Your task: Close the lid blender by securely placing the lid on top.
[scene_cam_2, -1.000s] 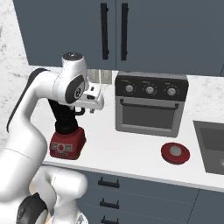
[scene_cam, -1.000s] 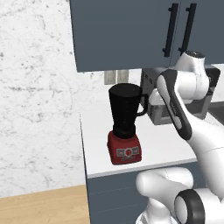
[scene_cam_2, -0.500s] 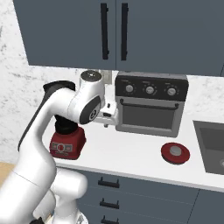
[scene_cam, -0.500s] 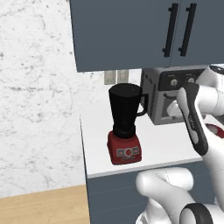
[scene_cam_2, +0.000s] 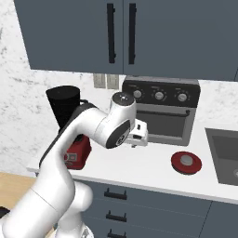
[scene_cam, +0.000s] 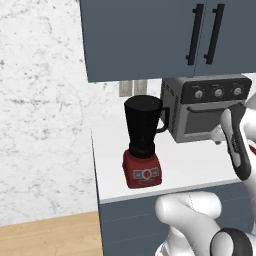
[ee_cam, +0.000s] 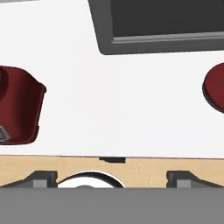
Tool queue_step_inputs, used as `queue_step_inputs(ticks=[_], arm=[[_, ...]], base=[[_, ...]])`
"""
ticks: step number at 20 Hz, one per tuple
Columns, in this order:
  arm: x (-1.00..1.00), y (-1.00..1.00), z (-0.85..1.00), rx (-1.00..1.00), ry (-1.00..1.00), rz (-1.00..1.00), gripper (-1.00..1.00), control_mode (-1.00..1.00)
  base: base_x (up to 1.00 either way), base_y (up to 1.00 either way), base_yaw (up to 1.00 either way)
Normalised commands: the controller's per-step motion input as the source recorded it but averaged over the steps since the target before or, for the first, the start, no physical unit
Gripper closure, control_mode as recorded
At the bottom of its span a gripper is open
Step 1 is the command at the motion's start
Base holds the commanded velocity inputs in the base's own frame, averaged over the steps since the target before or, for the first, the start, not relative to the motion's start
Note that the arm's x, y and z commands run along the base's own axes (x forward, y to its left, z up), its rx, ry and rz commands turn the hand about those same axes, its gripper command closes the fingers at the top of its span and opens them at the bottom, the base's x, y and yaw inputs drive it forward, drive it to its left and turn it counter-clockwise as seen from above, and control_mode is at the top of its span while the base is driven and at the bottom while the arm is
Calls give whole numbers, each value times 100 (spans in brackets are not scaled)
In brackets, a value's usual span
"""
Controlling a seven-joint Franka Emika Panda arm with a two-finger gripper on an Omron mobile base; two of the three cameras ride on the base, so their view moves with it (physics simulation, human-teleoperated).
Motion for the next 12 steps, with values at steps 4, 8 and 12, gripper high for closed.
queue_step_inputs(ticks=[4, 8, 12], arm=[[0, -72, -16, -2, 0, 0, -100, -100], [0, -69, -17, -6, 3, -3, -100, -100], [0, -64, -22, -7, 4, -3, -100, -100]], base=[[0, 0, 0], [0, 0, 0], [0, 0, 0]])
